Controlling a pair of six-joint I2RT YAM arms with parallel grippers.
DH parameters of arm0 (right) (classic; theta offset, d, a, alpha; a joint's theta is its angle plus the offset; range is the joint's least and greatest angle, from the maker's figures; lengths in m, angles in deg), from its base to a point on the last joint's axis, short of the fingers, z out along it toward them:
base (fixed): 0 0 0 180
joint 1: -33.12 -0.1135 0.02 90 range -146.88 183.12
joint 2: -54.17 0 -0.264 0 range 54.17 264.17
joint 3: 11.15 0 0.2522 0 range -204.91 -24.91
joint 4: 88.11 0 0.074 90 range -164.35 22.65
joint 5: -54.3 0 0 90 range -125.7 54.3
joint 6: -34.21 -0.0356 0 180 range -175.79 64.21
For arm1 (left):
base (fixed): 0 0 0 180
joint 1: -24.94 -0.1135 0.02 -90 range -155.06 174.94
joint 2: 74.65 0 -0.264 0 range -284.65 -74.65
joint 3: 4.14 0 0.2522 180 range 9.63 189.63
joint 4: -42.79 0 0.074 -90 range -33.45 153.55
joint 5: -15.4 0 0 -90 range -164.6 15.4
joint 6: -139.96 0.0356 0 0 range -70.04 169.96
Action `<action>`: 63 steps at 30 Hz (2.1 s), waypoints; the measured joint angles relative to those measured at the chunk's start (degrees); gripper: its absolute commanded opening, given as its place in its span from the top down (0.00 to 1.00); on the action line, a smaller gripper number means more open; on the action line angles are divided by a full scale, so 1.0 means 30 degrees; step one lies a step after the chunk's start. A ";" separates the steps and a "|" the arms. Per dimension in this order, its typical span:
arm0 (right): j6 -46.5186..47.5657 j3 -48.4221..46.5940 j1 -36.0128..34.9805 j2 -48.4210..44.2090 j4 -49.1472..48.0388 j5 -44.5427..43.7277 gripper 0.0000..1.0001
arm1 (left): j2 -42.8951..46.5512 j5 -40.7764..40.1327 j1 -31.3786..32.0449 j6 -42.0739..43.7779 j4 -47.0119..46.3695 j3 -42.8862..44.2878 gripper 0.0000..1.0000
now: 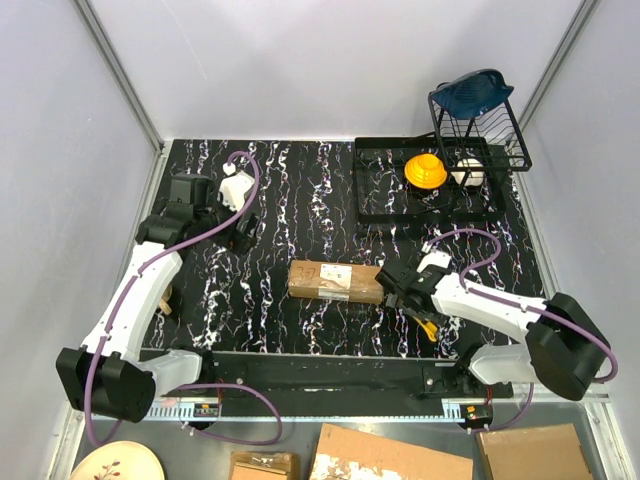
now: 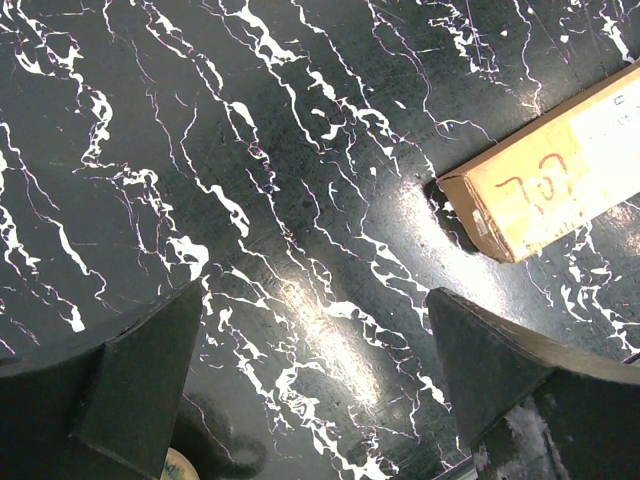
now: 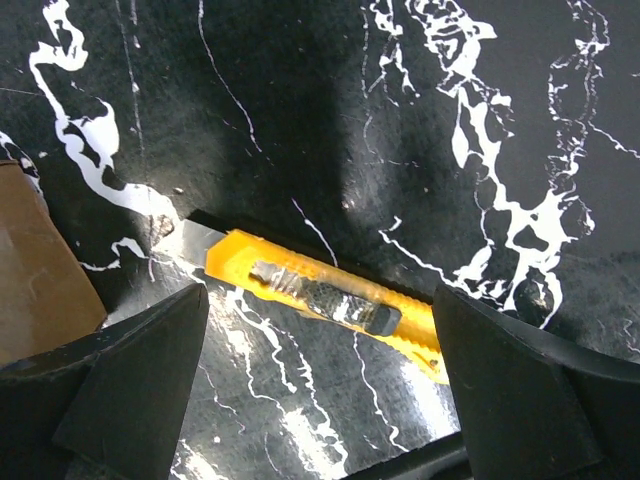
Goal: Unpack the express box
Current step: Pick up the knife from the center of the board.
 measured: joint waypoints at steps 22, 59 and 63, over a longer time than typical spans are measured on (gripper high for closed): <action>-0.0867 -0.0117 0.0022 0.2353 -0.2601 -0.0335 0.30 | 0.0095 0.0211 0.0000 0.0175 0.0801 0.0918 0.01; 0.4131 -0.3730 0.0051 -0.4590 -0.0911 0.0197 0.96 | 0.0124 0.0685 0.0423 0.0270 0.1326 0.1180 0.01; 0.8364 -0.6062 0.0073 -0.3249 -0.2353 0.2200 0.96 | 0.0131 0.1180 0.0437 0.0262 0.1377 0.1180 0.01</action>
